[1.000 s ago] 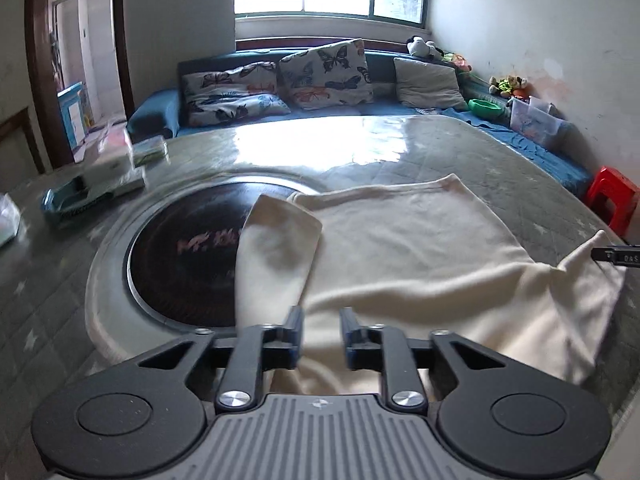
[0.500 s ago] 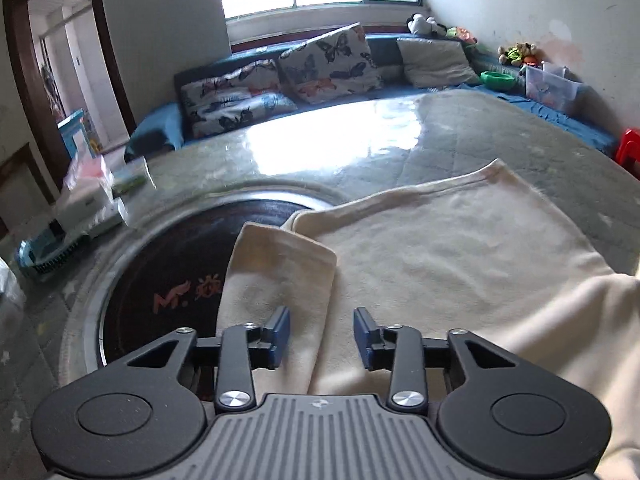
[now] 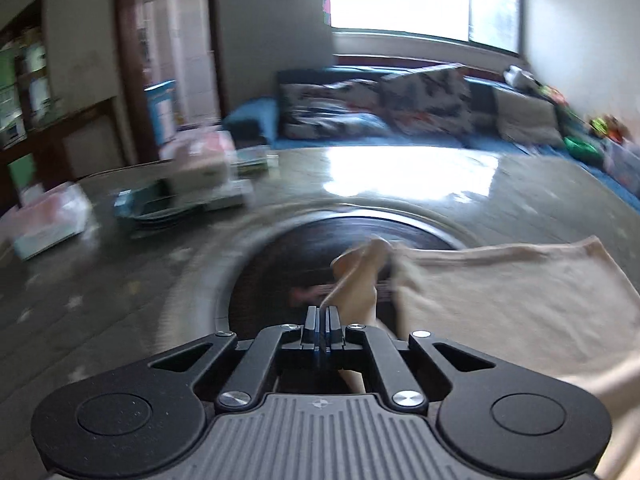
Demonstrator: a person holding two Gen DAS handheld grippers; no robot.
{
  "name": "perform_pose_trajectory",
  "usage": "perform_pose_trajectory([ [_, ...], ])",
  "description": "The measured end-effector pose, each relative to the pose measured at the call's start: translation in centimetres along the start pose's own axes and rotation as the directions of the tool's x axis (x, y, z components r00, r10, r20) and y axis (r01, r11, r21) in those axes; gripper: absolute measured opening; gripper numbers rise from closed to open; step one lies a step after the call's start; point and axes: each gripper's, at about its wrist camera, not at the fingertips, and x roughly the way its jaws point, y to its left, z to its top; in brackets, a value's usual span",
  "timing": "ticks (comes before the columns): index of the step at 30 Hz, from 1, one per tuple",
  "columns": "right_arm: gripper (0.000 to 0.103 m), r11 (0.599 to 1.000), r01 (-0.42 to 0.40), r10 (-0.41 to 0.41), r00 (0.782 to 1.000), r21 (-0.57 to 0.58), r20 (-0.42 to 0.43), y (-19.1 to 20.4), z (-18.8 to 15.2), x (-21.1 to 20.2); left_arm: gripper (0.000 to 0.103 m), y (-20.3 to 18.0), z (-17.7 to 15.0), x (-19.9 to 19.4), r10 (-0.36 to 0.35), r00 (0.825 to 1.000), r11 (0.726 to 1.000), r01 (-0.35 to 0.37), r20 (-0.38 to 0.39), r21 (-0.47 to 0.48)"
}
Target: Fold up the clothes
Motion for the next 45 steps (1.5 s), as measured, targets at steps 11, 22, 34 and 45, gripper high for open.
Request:
perform_pose_trajectory([
  [11, 0.061, 1.000, 0.009, -0.009, 1.000, -0.017, -0.014, 0.0, 0.3, 0.2, 0.002, 8.7, -3.9, -2.7, 0.159, 0.985, 0.973, -0.167, -0.063, -0.157],
  [22, 0.061, 0.989, -0.051, 0.053, 0.999, -0.136, 0.010, 2.2, 1.0, -2.5, 0.008, 9.5, -6.5, -7.4, 0.110, 0.992, 0.990, -0.115, -0.057, -0.085],
  [34, 0.058, 0.823, -0.378, 0.382, 0.921, -0.423, -0.079, 9.9, -0.1, -8.5, 0.010, -3.3, -10.5, -14.3, -0.428, 0.895, 0.845, 0.446, -0.127, 0.295],
  [45, 0.054, 0.571, -0.514, 0.510, 0.833, -0.641, -0.214, 15.3, -4.6, -12.7, 0.028, -7.5, -11.7, -14.2, -0.463, 0.859, 0.811, 0.510, -0.217, 0.288],
])
